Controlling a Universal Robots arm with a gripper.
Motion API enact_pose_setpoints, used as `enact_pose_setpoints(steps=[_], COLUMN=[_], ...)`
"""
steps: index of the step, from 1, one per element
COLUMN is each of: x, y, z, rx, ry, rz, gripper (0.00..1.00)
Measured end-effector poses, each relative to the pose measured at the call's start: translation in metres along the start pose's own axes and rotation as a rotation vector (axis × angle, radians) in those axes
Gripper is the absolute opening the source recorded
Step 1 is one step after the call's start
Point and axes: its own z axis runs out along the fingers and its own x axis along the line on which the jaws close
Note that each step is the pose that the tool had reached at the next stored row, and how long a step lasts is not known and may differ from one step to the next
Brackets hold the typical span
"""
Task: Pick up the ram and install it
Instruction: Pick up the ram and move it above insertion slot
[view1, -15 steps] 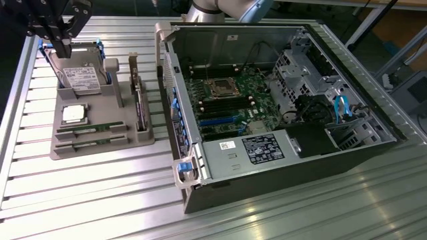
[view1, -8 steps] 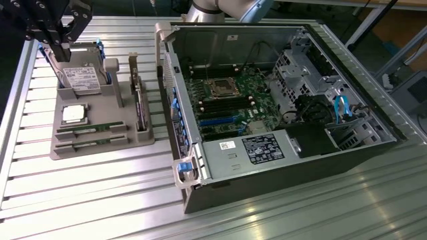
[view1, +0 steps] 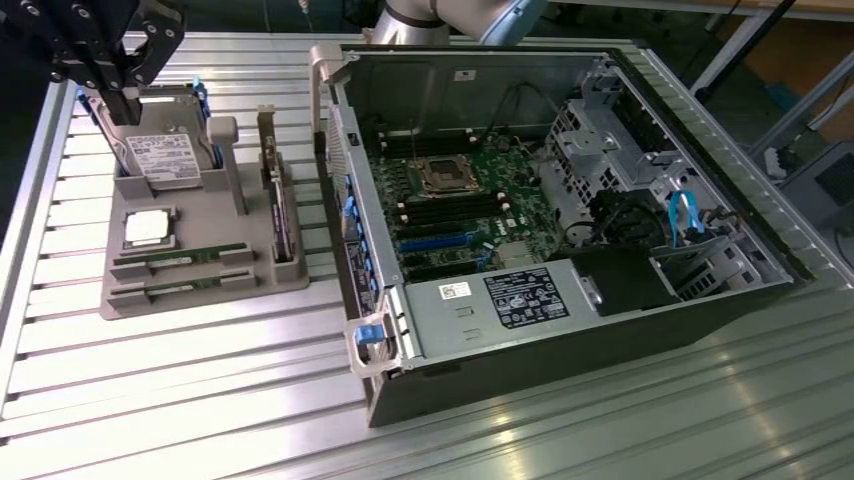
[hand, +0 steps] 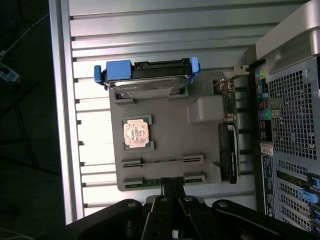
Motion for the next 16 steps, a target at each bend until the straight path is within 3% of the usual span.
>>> enact_pose_setpoints(steps=[16], x=[0.0001], y=[-0.0001], z=[0.0], rx=[-0.0009], ry=[-0.0003], rz=[-0.009], gripper=[0.1])
